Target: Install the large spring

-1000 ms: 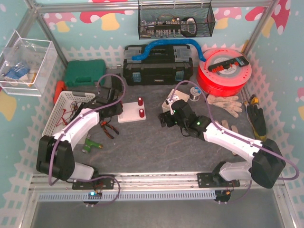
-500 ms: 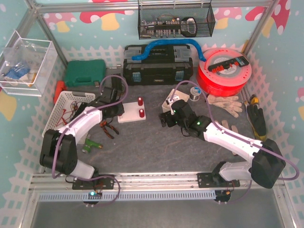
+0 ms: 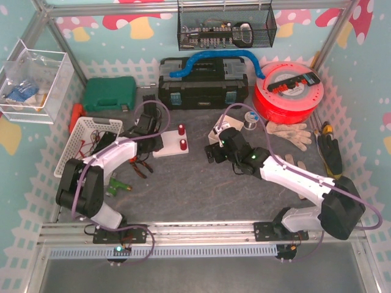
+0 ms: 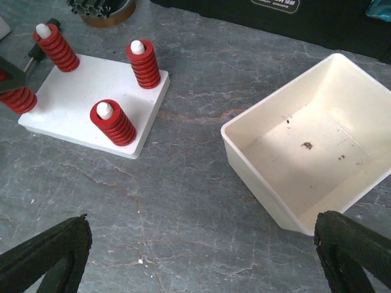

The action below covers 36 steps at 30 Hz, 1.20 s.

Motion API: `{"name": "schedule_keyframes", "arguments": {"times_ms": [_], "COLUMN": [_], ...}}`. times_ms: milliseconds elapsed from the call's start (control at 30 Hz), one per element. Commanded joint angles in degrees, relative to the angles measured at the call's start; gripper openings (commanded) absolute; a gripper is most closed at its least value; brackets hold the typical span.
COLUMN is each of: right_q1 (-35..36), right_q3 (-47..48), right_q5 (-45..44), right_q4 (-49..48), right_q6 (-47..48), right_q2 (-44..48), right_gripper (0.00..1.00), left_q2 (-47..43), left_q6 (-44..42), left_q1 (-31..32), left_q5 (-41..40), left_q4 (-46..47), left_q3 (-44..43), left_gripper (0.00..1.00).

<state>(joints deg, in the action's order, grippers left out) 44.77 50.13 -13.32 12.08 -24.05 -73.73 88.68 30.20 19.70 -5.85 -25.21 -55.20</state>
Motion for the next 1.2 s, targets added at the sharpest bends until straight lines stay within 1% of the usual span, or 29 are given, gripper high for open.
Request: {"name": "schedule_keyframes", "arguments": {"times_ms": [0, 133, 200, 300, 400, 500, 600, 633, 667, 767, 867, 967, 1033, 1100, 1167], "right_q1": [-0.5, -0.9, -1.1, -1.8, -3.6, -6.8, -11.7, -13.2, -14.6, -17.4, -19.8, -22.9, -25.7, -27.8, -29.7], "right_q3": [2.0, 2.5, 2.8, 3.6, 4.7, 4.7, 4.5, 4.5, 4.3, 4.0, 4.4, 2.1, -0.8, -3.8, -7.0], "right_q5": [-1.6, -2.1, -2.2, -2.8, -4.7, -6.8, -7.7, -8.0, -8.5, -11.1, -14.5, -15.6, -14.9, -15.5, -16.1], "right_q4": [0.8, 0.8, 0.8, 0.7, 0.2, -2.6, -6.0, -7.2, -8.7, -12.6, -14.4, -18.8, -23.1, -25.9, -28.8], "right_q6": [0.4, 0.8, 0.6, 0.5, -0.3, -1.0, -1.7, -1.3, -0.4, 4.7, 8.7, 12.9, 14.3, 14.4, 14.1], "right_q2": [0.0, 0.7, 1.0, 1.4, 1.5, 1.8, 2.2, 2.2, 2.3, 2.3, 1.7, 1.5, 1.2, 0.3, -0.4], "right_gripper": [0.99, 0.99, 0.99, 0.99, 0.99, 0.99, 0.99, 0.99, 0.99, 0.99, 0.99, 0.99, 0.99, 0.99, 0.99], "left_q2": [0.2, -1.4, -2.4, -4.6, -7.1, -10.9, -14.8, -15.8, -16.9, -20.4, -23.8, -26.7, -27.3, -26.4, -24.9], "left_q6": [0.6, 1.2, 1.5, 2.5, 3.2, 3.4, 2.6, 1.4, 0.2, -4.5, -11.4, -21.4, -27.5, -30.0, -28.7], "left_q1": [0.4, 0.5, 0.6, 0.6, 0.5, 0.5, 0.5, 0.4, 0.5, 0.4, 0.4, 0.4, 0.4, -0.8, -4.0], "left_q5": [-0.4, 0.1, 0.5, 0.7, 0.9, 0.1, -1.9, -2.0, -4.0, -7.7, -9.8, -11.4, -13.6, -14.9, -12.3], "left_q4": [2.3, 2.3, 2.2, 1.5, -0.6, -1.9, -1.3, -0.5, 0.5, 5.9, 13.9, 25.4, 35.8, 42.0, 44.5], "left_q3": [0.3, 0.5, 0.8, 1.1, -0.6, -3.2, -5.7, -6.6, -7.1, -6.0, -1.6, 6.1, 12.4, 17.4, 20.0], "left_gripper": [0.37, 0.54, 0.6, 0.66, 0.69, 0.73, 0.78, 0.88, 0.98, 0.99, 0.99, 0.99, 0.99, 0.99, 0.99]}}
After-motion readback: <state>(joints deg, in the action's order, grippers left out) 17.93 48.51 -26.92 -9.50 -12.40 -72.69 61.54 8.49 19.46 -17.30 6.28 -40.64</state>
